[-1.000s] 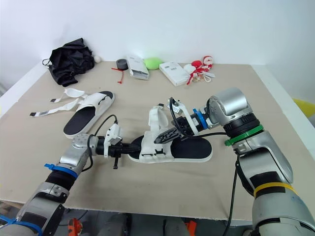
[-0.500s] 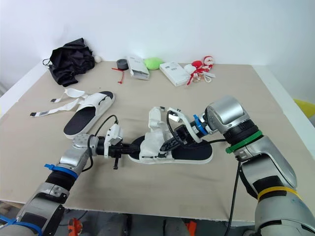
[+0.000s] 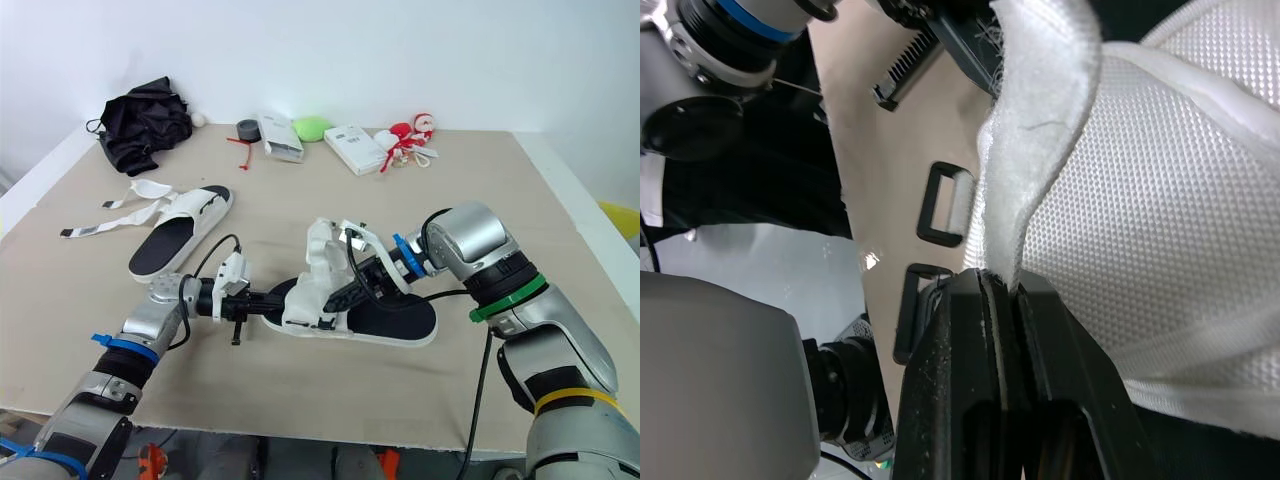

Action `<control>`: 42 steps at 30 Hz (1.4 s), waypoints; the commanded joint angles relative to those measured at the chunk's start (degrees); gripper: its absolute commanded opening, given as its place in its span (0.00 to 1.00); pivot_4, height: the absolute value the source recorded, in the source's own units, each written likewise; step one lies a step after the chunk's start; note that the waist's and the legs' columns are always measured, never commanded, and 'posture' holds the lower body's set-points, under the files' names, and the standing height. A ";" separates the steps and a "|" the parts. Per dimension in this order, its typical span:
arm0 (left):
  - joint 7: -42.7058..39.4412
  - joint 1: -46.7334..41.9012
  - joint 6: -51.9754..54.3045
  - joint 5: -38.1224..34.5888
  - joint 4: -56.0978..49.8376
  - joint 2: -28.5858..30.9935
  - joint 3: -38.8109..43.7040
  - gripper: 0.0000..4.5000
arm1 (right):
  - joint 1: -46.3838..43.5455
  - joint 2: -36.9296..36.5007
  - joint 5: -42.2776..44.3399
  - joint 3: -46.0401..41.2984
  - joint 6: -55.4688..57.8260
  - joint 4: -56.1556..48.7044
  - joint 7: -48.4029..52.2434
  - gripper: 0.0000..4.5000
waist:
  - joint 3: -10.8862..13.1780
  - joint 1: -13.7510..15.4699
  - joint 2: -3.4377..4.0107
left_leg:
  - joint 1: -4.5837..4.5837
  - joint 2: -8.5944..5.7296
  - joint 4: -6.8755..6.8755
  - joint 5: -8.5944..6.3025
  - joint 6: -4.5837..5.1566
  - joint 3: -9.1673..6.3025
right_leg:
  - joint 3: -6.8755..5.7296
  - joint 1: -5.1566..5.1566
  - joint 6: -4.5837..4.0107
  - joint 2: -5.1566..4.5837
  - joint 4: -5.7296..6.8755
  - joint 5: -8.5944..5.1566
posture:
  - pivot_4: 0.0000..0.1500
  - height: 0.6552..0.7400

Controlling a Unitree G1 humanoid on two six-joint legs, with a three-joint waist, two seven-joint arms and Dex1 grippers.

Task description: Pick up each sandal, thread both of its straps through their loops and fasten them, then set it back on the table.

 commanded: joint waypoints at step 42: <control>1.43 3.96 3.12 5.12 7.06 0.89 -4.06 0.00 | 17.53 -11.97 9.17 -20.62 -11.17 -26.20 1.84 0.75 | -0.11 0.16 -0.12 | 0.12 0.07 0.02 -0.05 -0.06 0.00 | -0.02 0.13 -0.06 0.05 -0.04 -0.05 | 1.00 0.98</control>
